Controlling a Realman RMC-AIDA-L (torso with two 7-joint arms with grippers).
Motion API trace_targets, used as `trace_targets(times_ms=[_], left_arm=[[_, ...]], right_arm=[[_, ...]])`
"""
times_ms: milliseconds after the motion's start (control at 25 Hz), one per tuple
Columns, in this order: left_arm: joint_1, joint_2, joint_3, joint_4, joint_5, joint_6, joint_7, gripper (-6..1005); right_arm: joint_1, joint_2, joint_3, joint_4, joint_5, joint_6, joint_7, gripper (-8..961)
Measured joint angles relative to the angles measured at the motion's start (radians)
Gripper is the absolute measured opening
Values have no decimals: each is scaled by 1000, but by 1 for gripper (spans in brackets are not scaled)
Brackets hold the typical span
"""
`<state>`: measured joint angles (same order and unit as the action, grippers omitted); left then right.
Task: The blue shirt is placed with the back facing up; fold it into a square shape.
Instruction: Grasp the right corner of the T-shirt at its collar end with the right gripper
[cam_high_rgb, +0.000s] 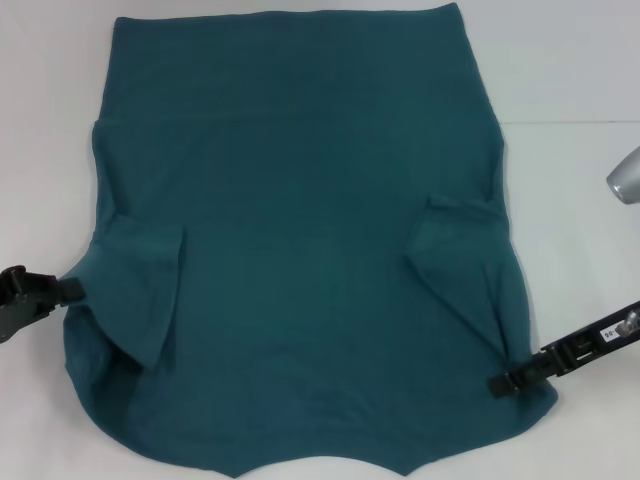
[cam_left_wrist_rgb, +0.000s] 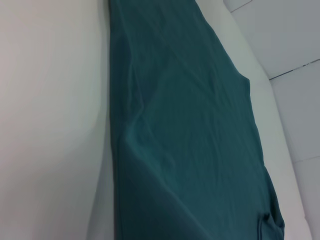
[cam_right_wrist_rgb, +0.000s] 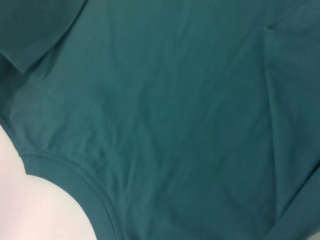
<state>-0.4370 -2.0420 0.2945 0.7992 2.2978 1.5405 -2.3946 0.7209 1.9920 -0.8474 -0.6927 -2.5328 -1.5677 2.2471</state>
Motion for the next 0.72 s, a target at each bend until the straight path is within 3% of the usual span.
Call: trace_targets(times_ms=[240,720], left_arm=[[-2,2,0,0,-1,0,0,2],[1,0,0,0,-3,-3,2,2]], right_arm=[[-7,-22,12,-6,-9,13,42,880],[2,-11,-6,4,-15,19,44,880]])
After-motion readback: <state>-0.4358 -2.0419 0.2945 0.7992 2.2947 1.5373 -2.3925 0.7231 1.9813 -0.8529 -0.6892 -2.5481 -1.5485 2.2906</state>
